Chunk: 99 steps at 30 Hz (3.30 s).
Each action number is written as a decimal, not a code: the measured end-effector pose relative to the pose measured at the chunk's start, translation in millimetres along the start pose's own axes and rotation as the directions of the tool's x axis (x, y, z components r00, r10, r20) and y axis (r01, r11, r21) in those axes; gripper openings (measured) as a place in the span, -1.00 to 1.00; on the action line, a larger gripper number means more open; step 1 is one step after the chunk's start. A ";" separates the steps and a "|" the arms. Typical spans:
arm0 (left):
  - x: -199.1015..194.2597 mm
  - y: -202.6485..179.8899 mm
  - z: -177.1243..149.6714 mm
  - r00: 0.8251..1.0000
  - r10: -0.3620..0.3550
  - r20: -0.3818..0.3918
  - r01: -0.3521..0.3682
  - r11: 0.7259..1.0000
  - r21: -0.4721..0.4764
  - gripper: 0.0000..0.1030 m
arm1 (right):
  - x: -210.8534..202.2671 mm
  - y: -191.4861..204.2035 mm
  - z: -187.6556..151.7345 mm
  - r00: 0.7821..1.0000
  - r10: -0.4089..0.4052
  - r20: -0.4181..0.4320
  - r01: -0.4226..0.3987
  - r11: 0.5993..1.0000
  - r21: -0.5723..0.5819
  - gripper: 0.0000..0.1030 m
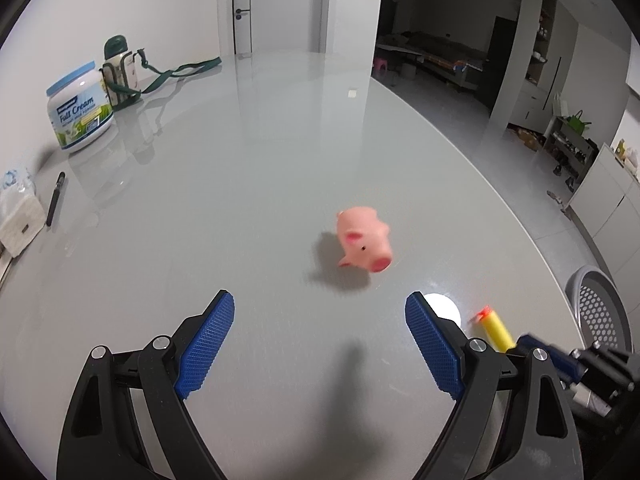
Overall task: Collect trash
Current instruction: 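Grasp the pink toy pig with the left tool while the right tool holds the dart, then carry the pig and dart over the grey basket with both tools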
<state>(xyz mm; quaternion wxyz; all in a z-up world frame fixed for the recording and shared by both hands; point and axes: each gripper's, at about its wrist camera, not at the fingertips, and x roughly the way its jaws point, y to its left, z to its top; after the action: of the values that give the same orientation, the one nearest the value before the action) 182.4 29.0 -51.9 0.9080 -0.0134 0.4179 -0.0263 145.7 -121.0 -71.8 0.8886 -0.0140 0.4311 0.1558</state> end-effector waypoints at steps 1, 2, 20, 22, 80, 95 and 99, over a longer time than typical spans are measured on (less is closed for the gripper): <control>0.1 -1.2 0.8 1.000 0.000 0.003 0.000 1.000 0.001 0.67 | 1.2 0.4 -0.9 1.000 0.001 -0.003 -0.001 1.000 0.001 -0.76; 0.1 -1.6 0.9 1.000 0.001 0.004 -0.001 1.000 0.002 0.67 | 2.6 -0.1 -1.4 1.000 0.007 -0.007 -0.007 1.000 0.005 -0.76; 4.5 4.2 3.9 1.000 -0.004 0.003 0.004 1.000 -0.016 0.67 | 6.3 13.7 -1.4 0.999 -0.052 -0.009 0.051 0.997 -0.062 -0.77; 7.3 2.2 8.4 1.000 -0.004 0.001 0.004 1.000 -0.020 0.67 | 3.1 5.6 -2.2 1.000 -0.019 -0.005 0.019 1.000 -0.020 -0.77; -49.4 -153.9 -39.7 0.967 -0.253 0.000 0.244 0.932 0.268 -0.44 | -111.8 -101.3 -89.0 0.978 -0.174 0.113 0.130 0.939 0.320 -0.77; -41.1 -272.3 -62.4 0.926 -0.362 -0.104 0.371 0.827 0.422 -0.44 | -142.3 -183.8 -142.1 0.946 -0.314 0.074 0.240 0.837 0.491 -0.77; -36.3 -279.6 -62.1 0.927 -0.359 -0.112 0.371 0.824 0.428 -0.44 | -138.2 -195.6 -143.0 0.948 -0.312 0.064 0.239 0.830 0.504 -0.77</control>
<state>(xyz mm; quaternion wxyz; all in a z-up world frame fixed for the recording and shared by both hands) 101.4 -248.1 -51.8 0.8596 0.1137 0.4023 -0.2938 13.1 -366.4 -76.6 0.9047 0.1608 0.3846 -0.0882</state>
